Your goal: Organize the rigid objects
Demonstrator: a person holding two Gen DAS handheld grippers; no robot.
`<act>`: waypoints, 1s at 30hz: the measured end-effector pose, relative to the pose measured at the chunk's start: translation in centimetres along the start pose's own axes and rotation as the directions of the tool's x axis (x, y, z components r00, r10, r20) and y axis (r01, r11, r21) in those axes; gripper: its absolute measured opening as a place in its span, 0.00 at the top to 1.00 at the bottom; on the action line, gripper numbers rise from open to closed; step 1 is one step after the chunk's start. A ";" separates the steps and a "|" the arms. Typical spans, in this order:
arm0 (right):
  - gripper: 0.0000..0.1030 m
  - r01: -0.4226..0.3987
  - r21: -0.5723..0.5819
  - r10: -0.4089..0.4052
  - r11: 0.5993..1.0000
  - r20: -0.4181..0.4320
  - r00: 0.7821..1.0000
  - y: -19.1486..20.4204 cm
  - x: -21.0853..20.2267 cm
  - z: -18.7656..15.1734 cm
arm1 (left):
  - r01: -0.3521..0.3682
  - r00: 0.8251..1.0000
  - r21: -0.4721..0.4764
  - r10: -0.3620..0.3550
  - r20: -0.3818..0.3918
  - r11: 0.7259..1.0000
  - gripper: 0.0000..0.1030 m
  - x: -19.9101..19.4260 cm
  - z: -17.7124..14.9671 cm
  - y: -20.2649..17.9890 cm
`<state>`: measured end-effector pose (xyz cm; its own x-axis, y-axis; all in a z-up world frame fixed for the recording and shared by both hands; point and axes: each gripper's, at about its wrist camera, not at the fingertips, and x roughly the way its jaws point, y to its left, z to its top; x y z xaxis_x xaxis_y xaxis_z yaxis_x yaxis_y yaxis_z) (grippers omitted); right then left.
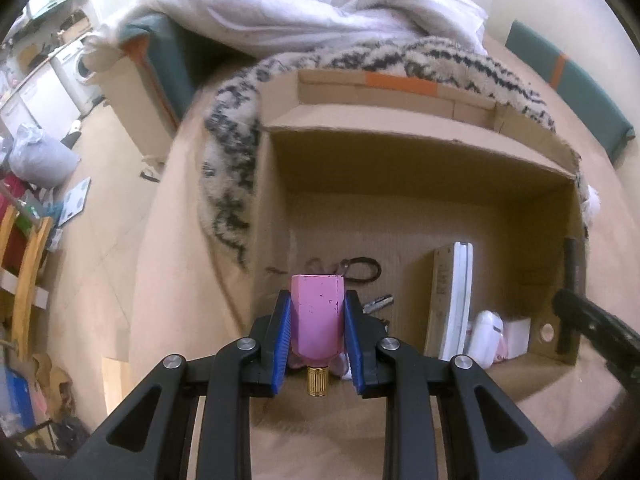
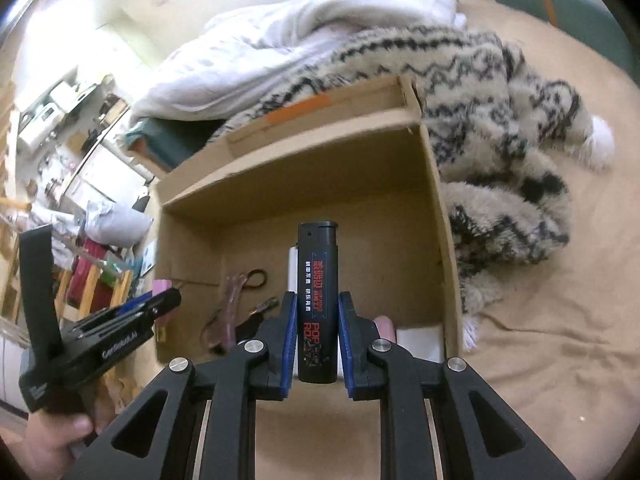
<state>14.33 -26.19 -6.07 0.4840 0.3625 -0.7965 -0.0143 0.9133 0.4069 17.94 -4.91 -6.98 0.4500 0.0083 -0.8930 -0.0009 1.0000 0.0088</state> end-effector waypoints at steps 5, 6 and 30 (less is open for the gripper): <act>0.80 -0.004 0.026 0.005 1.000 -0.046 0.999 -0.8 1.9 -0.4 | -0.023 1.000 0.049 0.024 -0.013 0.999 0.78 2.1 0.1 -1.5; 0.80 0.004 0.020 -0.003 1.000 -0.047 0.999 -0.8 2.0 -0.4 | -0.025 0.999 0.058 0.026 -0.019 0.998 0.78 2.6 0.1 -1.8; 0.00 0.029 -0.035 -0.020 0.999 0.239 0.971 1.9 -6.5 -2.1 | 0.001 0.977 0.000 -0.001 0.212 1.000 0.33 -7.7 -2.2 2.3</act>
<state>9.29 -26.44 -1.11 0.6793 0.2893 -0.6745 -0.0307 0.9294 0.3678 12.45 -2.66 -1.07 0.6294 0.0061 -0.7770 -0.0006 1.0000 0.0073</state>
